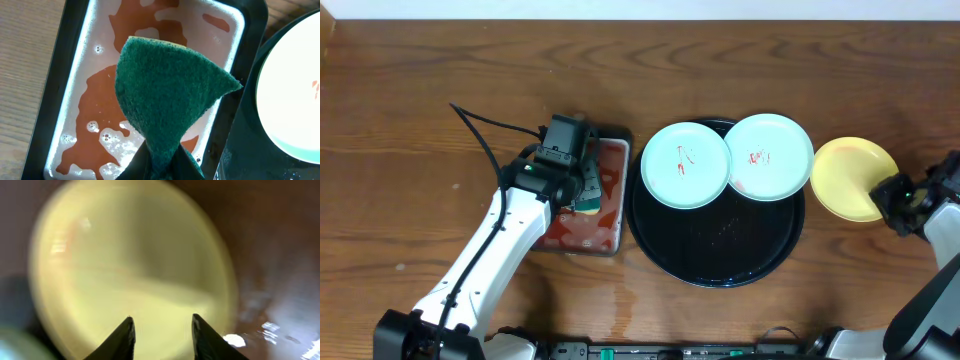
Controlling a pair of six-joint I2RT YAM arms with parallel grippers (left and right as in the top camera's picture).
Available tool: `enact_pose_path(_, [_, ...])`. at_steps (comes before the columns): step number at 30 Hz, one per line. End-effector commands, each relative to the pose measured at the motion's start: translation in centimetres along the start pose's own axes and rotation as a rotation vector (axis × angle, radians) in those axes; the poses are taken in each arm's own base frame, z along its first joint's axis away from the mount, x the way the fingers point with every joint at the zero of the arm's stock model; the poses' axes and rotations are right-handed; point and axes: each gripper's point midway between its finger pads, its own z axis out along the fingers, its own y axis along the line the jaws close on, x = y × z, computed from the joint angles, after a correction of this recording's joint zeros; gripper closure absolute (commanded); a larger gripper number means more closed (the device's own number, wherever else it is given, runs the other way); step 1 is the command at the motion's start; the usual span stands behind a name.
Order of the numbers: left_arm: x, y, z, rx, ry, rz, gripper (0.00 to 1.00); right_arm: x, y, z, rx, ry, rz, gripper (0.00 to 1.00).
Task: Clean dirty plates on tray and stack at the side
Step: 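Set the yellow plate down on the table right of the tray, then move the right gripper to the right pale green plate and grip its rim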
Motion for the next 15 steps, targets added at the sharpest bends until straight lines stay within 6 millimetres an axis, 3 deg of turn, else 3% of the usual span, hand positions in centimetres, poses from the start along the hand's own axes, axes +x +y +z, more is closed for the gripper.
enact_pose_path(1, [-0.1,0.3,-0.4,-0.004,-0.014,0.001,0.92,0.6,6.9,-2.3,-0.309,0.013,-0.224,0.61])
enact_pose_path(4, [-0.1,0.3,-0.4,-0.005,-0.014,0.001,0.92,2.6,10.5,-3.2,-0.435,0.035,-0.390,0.56])
enact_pose_path(7, [-0.1,0.3,-0.4,-0.004,-0.014,0.001,0.92,4.9,11.9,-2.6,-0.443,0.071,-0.518,0.56])
enact_pose_path(12, [-0.1,0.3,-0.4,-0.005,-0.014,0.001,0.91,6.5,11.7,0.0,-0.220,0.037,-0.656,0.53])
enact_pose_path(15, [-0.1,0.3,-0.4,-0.005,-0.014,0.001,0.92,7.5,12.2,0.9,-0.179,0.034,-0.707,0.50])
